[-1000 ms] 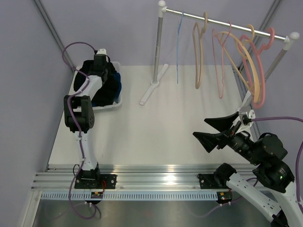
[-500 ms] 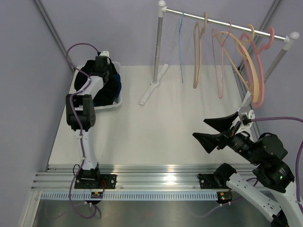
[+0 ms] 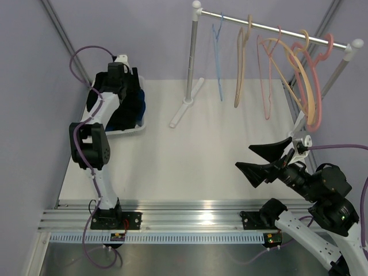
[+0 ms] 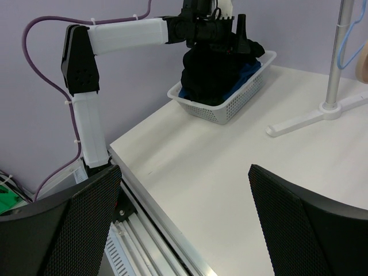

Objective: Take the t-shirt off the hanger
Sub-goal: Place the T-shirt in the bin.

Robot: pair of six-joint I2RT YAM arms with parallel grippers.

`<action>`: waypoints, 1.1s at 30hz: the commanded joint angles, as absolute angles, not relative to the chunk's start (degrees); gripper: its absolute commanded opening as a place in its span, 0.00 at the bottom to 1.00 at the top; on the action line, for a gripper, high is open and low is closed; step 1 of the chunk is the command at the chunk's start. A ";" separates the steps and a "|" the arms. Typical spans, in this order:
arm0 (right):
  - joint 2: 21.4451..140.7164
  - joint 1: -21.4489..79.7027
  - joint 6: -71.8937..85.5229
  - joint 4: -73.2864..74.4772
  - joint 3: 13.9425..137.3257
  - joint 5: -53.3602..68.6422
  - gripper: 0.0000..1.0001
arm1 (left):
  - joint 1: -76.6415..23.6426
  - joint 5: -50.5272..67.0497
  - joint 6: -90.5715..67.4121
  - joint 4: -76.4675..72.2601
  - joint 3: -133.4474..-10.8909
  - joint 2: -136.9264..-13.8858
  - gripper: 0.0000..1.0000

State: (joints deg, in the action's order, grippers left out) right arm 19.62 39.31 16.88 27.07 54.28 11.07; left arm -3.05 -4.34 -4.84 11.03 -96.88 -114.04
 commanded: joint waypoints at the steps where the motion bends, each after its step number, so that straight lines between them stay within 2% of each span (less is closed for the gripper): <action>1: 19.42 39.20 16.17 26.37 54.23 10.63 1.00 | -2.29 -3.43 -5.71 8.18 -97.03 -108.73 0.79; 6: 20.04 39.20 16.35 26.45 54.32 11.25 1.00 | -2.29 -0.44 -7.38 7.73 -98.09 -103.90 0.82; 11: 19.60 39.20 16.08 26.46 54.32 11.43 0.99 | -2.29 1.76 -7.21 6.59 -96.07 -99.67 0.79; 13: 19.42 39.20 16.08 26.54 54.23 11.25 1.00 | -2.11 0.53 -6.68 6.59 -94.49 -97.57 0.68; 14: 19.42 39.20 16.00 26.54 54.23 11.16 1.00 | -2.02 -1.82 -6.77 6.42 -93.87 -96.78 0.58; 15: 19.60 39.20 16.08 26.46 54.23 11.16 1.00 | -1.76 -3.59 -7.38 6.50 -93.26 -95.98 0.42; 16: 19.86 39.11 16.08 26.54 54.23 11.16 1.00 | -1.41 -5.34 -8.34 6.16 -92.47 -94.32 0.11; 17: 19.95 39.20 16.08 26.63 54.32 11.42 1.00 | -0.80 -7.97 -9.05 5.98 -90.72 -93.61 0.01; 22: 20.30 39.20 16.00 26.63 54.49 12.13 1.00 | 0.00 -18.88 -10.45 6.42 -84.65 -90.97 0.00; 26: 20.04 39.20 16.08 26.63 54.49 12.66 0.99 | 4.47 -17.32 -16.24 5.09 -77.61 -91.92 0.00; 33: 19.51 39.20 16.08 26.72 54.49 12.74 1.00 | 5.80 -13.01 -16.79 8.43 -77.96 -98.61 0.00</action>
